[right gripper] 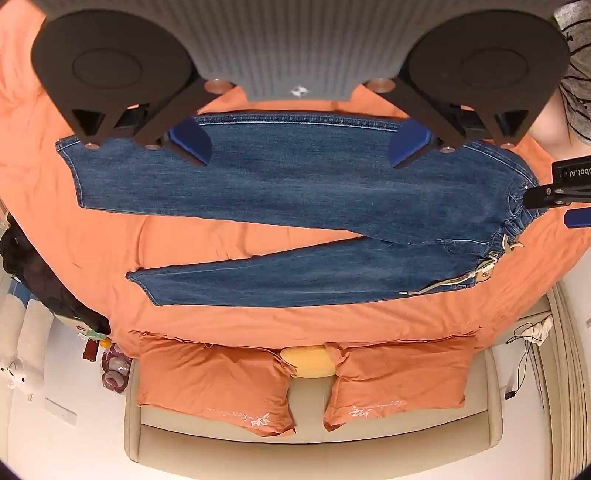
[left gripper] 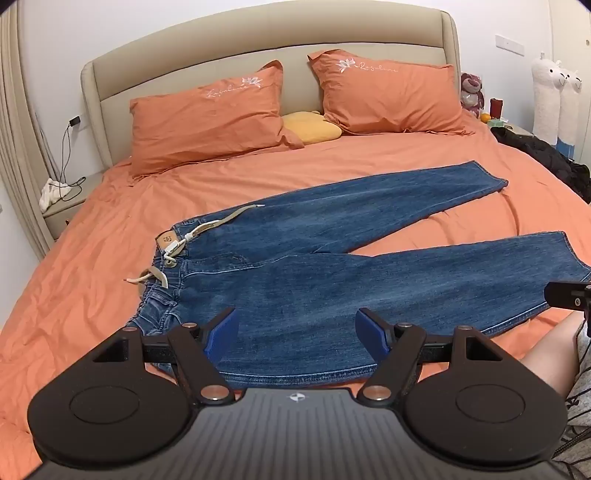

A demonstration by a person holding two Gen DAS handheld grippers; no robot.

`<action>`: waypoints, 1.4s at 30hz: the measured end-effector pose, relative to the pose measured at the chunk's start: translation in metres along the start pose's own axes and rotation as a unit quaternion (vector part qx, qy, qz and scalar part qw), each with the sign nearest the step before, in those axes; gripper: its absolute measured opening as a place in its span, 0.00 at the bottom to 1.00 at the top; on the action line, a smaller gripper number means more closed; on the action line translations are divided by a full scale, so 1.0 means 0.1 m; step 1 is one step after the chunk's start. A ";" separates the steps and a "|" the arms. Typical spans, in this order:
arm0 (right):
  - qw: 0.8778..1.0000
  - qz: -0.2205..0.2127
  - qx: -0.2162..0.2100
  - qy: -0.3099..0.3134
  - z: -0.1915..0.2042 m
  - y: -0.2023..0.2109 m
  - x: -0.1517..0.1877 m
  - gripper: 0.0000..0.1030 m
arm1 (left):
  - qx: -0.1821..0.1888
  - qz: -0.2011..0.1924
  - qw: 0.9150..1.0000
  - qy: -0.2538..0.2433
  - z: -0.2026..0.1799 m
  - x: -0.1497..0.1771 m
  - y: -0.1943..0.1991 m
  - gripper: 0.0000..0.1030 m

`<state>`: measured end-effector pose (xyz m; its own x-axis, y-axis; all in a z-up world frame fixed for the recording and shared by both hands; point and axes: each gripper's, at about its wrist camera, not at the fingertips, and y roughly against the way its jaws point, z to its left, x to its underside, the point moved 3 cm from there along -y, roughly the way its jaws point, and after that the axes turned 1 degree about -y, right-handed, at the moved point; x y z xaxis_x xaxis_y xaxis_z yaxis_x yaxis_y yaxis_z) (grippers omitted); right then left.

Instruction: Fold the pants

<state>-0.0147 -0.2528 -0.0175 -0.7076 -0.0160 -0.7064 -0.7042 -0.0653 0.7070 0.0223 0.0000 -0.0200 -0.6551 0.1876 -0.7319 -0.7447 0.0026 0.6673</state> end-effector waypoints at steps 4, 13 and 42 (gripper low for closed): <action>1.000 -0.001 0.000 0.002 0.00 0.00 0.00 0.95 | 0.002 0.000 1.000 0.000 0.01 0.00 0.00 0.82; 1.000 -0.004 0.001 0.004 0.04 0.01 -0.02 0.95 | -0.003 0.001 1.000 0.000 0.04 0.02 0.01 0.82; 1.000 -0.015 0.002 0.016 0.07 0.08 0.00 0.95 | -0.006 0.000 1.000 -0.003 0.04 0.01 0.05 0.82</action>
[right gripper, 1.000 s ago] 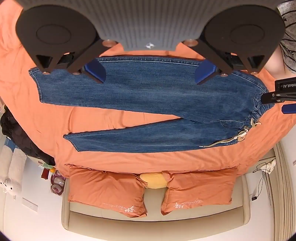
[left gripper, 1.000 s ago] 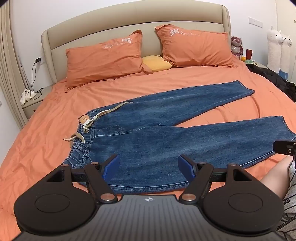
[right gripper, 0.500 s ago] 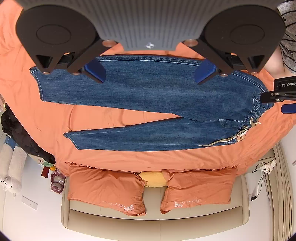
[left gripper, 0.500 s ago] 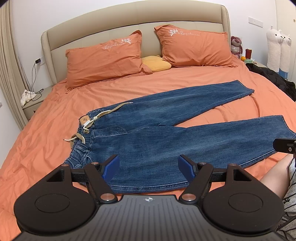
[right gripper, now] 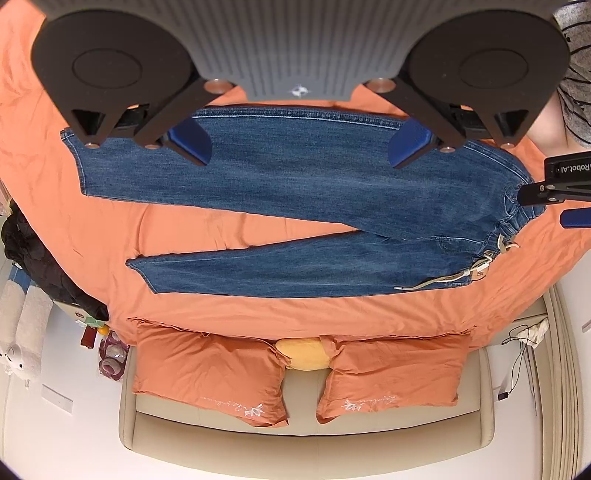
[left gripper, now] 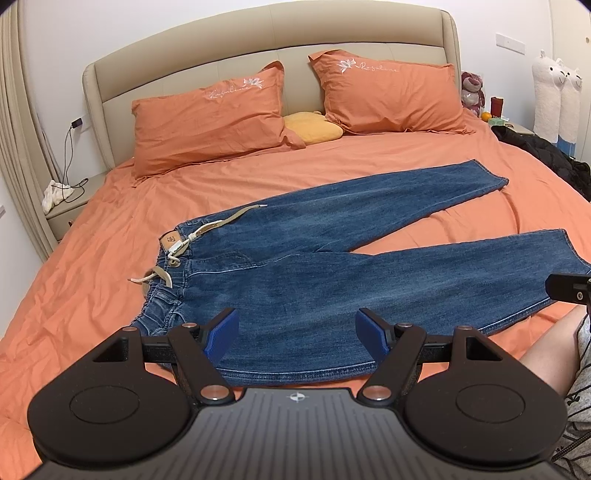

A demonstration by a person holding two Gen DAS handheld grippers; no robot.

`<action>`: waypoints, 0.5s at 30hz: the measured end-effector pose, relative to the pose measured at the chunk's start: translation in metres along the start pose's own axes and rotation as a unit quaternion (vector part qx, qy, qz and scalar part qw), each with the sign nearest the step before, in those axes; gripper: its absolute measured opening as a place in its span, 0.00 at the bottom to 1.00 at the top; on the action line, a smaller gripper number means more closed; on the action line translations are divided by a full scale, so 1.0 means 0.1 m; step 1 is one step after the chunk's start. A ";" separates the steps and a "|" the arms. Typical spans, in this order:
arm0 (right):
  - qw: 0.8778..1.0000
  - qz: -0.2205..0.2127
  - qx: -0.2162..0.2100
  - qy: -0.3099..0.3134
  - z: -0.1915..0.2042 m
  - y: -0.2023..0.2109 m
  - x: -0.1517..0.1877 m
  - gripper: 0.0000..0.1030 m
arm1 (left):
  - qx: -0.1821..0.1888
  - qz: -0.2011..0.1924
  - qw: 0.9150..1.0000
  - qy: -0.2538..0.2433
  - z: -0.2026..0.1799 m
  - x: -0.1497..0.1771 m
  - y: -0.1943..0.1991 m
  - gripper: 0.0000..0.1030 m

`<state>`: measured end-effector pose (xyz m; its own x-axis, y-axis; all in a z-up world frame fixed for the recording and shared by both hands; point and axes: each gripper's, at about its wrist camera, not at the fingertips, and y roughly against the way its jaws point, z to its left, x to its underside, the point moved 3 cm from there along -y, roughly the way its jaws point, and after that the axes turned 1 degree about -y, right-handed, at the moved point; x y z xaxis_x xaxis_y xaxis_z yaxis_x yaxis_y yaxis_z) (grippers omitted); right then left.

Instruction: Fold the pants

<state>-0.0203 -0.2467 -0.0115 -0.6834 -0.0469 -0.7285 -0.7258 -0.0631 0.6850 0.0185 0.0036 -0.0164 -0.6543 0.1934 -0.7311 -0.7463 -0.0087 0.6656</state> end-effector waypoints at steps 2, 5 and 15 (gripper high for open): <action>1.000 0.000 0.000 0.000 0.00 0.00 0.00 0.95 | 0.000 0.000 1.000 0.000 0.00 0.00 0.00 0.82; 1.000 -0.001 0.000 0.001 0.00 0.00 0.00 0.95 | 0.000 0.000 1.000 -0.001 0.00 0.00 0.00 0.82; 1.000 0.000 -0.001 0.003 0.01 0.01 -0.01 0.95 | -0.002 0.001 1.000 0.000 0.03 -0.02 0.03 0.82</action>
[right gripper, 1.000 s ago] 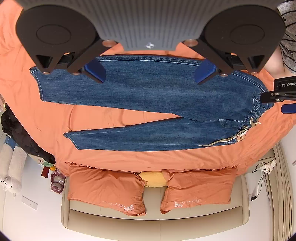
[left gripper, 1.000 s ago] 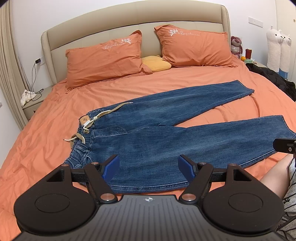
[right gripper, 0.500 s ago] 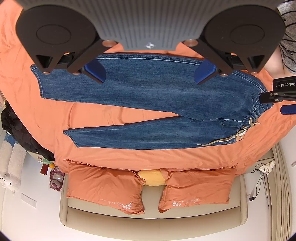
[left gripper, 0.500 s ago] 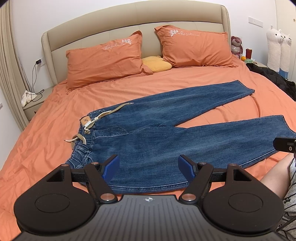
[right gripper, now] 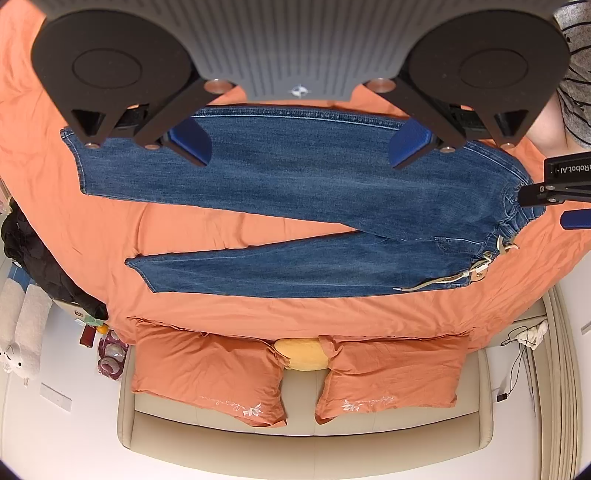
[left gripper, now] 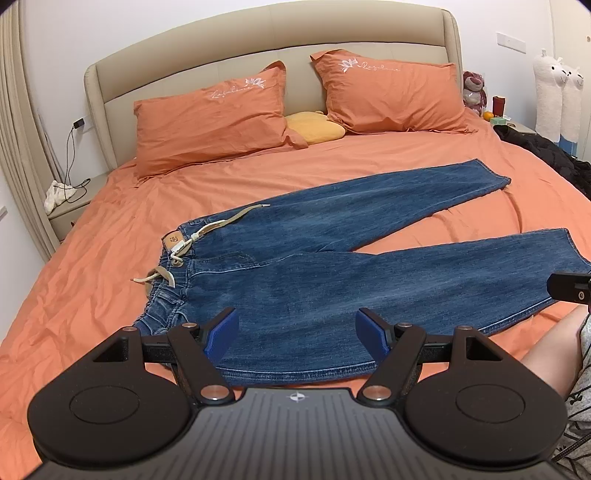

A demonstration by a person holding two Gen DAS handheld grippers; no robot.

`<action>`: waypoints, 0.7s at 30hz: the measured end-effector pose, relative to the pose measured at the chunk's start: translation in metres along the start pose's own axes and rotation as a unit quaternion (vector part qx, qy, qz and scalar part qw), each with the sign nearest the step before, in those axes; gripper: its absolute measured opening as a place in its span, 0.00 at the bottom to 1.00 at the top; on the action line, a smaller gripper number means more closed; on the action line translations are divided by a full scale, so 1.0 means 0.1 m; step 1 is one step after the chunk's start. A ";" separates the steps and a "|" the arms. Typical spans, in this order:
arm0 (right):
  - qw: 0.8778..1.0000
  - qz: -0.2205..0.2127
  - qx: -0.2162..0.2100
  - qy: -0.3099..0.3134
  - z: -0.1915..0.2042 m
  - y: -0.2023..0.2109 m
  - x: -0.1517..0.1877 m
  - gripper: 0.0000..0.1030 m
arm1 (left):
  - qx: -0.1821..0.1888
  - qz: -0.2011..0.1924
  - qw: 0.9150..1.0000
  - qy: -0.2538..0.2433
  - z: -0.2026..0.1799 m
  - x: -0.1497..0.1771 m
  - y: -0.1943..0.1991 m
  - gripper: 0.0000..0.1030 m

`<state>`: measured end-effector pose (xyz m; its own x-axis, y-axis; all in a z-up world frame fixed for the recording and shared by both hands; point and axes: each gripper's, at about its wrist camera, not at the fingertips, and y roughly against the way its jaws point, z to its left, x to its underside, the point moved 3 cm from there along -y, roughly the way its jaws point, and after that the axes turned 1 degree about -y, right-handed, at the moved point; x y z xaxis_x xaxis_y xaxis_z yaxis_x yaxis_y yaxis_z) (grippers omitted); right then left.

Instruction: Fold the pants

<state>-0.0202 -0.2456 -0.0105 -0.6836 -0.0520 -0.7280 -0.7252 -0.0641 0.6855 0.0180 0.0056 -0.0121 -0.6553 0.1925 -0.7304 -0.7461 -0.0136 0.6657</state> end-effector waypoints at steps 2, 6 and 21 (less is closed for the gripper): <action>1.000 0.001 -0.001 0.001 0.00 0.00 0.00 0.95 | -0.001 0.000 1.000 0.000 0.00 0.00 0.00 0.82; 1.000 0.001 -0.001 0.001 0.00 0.00 0.00 0.95 | -0.002 0.001 1.000 0.000 0.01 -0.01 0.02 0.82; 1.000 0.001 -0.002 0.002 -0.01 0.00 0.03 0.95 | -0.003 0.001 1.000 -0.001 0.01 0.00 0.03 0.82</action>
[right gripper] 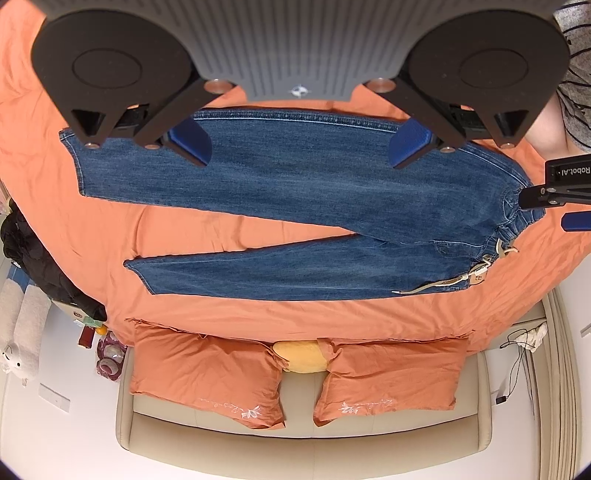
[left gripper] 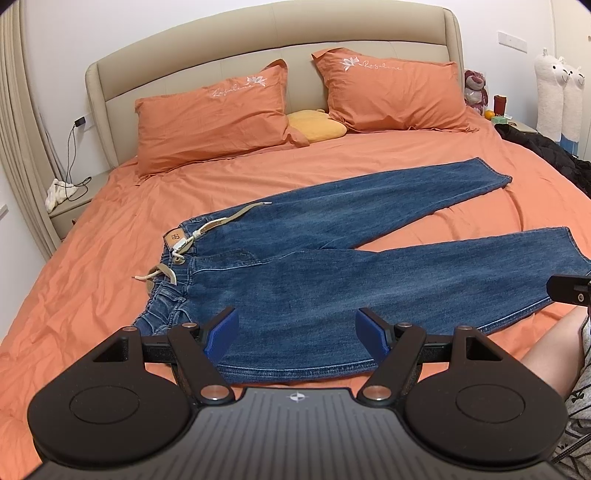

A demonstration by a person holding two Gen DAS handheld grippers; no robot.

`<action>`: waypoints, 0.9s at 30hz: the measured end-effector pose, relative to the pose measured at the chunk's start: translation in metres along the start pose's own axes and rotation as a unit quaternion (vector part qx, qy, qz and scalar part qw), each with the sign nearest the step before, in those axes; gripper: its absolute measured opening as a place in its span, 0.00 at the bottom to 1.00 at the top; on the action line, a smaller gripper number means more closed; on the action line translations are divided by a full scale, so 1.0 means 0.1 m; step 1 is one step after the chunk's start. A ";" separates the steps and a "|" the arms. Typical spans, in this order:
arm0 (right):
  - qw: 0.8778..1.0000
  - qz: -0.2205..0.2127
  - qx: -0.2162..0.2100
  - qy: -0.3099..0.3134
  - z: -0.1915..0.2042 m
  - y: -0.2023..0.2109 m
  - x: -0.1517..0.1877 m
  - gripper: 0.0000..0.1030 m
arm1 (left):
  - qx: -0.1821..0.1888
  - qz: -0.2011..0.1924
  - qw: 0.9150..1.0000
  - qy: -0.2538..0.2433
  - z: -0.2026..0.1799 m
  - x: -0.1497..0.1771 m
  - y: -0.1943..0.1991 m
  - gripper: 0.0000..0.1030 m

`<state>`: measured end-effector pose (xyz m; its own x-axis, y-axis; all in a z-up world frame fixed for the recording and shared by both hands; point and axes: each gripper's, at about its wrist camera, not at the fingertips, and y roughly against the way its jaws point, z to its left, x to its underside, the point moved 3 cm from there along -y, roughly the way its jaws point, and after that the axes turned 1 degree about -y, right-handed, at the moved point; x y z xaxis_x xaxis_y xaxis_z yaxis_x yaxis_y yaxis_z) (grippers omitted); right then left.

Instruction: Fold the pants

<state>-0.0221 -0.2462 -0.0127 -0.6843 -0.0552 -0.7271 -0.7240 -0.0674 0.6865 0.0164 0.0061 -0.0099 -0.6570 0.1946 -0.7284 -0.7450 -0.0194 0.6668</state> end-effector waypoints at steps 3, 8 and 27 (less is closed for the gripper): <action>1.000 0.000 0.001 0.000 0.00 0.00 0.00 0.95 | 0.000 0.000 1.000 -0.001 0.00 0.00 0.00 0.82; 1.000 -0.001 0.002 -0.004 -0.03 0.02 0.00 0.95 | 0.000 0.000 1.000 0.001 0.00 0.01 0.00 0.82; 0.995 -0.087 0.000 0.046 -0.61 -0.09 -0.13 0.95 | -0.007 0.015 0.991 -0.130 0.46 -0.18 -0.32 0.74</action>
<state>-0.0008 -0.3060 -0.0098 -0.5378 -0.1341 -0.8323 -0.8306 -0.0847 0.5504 0.0574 0.0486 -0.0108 -0.6287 0.4398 -0.6414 -0.7277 -0.0419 0.6846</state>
